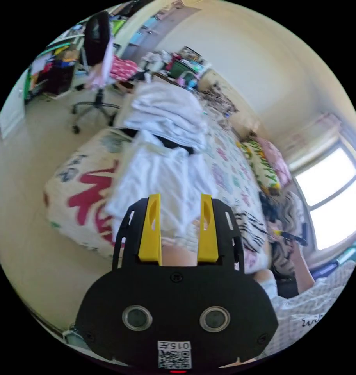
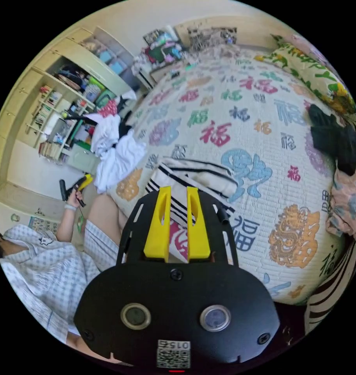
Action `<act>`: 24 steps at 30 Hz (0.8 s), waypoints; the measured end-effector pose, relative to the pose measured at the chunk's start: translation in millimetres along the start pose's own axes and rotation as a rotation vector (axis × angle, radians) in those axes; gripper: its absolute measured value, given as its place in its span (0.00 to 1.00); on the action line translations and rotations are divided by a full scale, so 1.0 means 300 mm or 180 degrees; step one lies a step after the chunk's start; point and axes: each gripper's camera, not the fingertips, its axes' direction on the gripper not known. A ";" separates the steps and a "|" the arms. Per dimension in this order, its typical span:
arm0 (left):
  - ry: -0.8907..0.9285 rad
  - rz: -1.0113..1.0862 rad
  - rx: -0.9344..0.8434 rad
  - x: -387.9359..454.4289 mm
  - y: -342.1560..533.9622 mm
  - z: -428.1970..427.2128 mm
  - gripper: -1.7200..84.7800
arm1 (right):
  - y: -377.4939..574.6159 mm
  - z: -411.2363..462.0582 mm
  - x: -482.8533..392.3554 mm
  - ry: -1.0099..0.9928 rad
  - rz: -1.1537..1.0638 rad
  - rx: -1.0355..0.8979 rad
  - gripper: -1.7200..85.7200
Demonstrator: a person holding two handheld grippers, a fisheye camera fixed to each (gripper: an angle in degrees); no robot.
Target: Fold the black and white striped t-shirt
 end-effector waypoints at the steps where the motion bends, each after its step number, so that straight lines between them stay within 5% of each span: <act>1: -0.0215 -0.0101 0.0003 -0.050 -0.010 0.007 0.21 | 0.004 -0.022 -0.012 -0.0014 -0.0042 0.0123 0.10; 4: 0.0120 -0.0267 -0.0149 -0.131 -0.039 0.093 0.22 | -0.057 -0.037 -0.137 -0.0124 -0.0573 0.0231 0.12; 11: 0.0209 0.0013 -0.0417 -0.037 -0.042 0.274 0.21 | -0.401 0.419 -0.452 -0.1015 -0.1253 -0.0892 0.23; 13: 0.0873 -0.0187 -0.0600 -0.050 -0.031 0.337 0.18 | -0.460 0.523 -0.495 -0.0959 -0.1204 -0.1057 0.23; 16: 0.0998 -0.0237 -0.0623 -0.042 -0.018 0.380 0.17 | -0.504 0.637 -0.561 -0.1128 -0.1161 -0.1432 0.20; 18: 0.1062 -0.0114 -0.0690 -0.016 -0.020 0.398 0.16 | -0.489 0.680 -0.604 -0.1258 -0.1258 -0.1675 0.08; 21: 0.1545 0.0084 -0.0856 0.051 -0.042 0.440 0.13 | -0.472 0.648 -0.581 -0.2142 -0.1014 -0.1491 0.02; 24: 0.1426 0.0596 -0.0980 0.233 -0.060 0.489 0.12 | -0.444 0.544 -0.538 -0.1899 -0.1026 -0.1129 0.02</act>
